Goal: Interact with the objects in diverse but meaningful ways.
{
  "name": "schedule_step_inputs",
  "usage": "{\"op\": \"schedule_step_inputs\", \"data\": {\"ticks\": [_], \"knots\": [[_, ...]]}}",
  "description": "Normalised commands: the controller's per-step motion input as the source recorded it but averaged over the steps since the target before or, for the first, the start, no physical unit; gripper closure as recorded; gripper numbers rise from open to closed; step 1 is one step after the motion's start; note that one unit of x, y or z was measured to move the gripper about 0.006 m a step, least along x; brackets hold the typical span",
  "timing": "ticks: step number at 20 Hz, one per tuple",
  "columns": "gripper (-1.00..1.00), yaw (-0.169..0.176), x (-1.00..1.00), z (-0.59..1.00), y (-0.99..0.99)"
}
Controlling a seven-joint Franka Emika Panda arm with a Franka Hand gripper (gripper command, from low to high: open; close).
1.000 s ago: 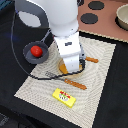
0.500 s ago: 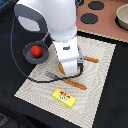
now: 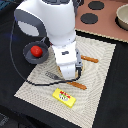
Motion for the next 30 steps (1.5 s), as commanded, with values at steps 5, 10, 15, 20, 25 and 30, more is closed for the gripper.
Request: {"op": "schedule_step_inputs", "data": {"ticks": [5, 10, 15, 20, 25, 30], "knots": [[1.00, 0.000, 0.44, 0.00, 0.00], [1.00, 0.000, 0.41, 0.00, -0.03], [1.00, 0.000, 0.37, 0.00, -0.05], [1.00, 0.000, 0.33, 0.00, -0.06], [1.00, 0.000, 0.33, 0.00, -0.06], [1.00, 0.018, 0.36, 0.24, 0.00]]}}
